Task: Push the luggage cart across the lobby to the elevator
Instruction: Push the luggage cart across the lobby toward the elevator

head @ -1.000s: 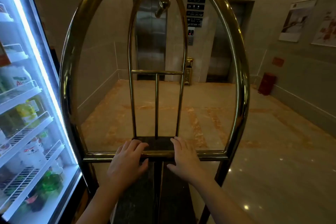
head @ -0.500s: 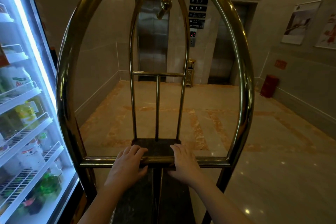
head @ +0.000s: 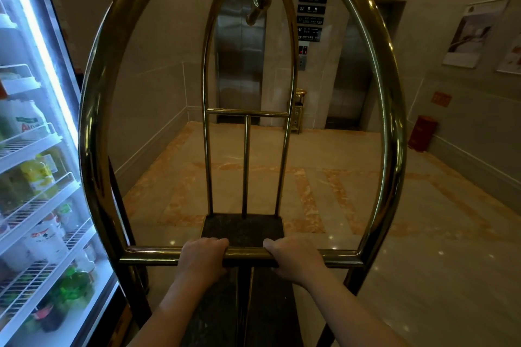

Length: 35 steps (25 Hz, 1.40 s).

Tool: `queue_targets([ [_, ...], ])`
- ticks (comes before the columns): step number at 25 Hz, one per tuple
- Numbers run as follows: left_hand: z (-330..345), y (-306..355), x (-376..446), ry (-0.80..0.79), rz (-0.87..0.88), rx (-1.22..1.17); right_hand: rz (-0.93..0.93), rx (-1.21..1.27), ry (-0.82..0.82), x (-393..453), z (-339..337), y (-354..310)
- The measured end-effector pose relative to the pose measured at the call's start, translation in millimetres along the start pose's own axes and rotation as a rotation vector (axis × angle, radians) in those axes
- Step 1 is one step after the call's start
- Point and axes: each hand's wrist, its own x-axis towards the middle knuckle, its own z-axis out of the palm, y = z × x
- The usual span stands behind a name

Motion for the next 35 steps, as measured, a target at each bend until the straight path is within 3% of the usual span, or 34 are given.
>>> queue_targets([
  [17, 14, 4, 70, 0.062, -0.015, 0.0, -0.022, -0.056, 0.072, 50, 14, 58],
  [35, 34, -29, 237, -0.126, 0.107, -0.022, 0.01, 0.0, 0.091, 166, 29, 159],
])
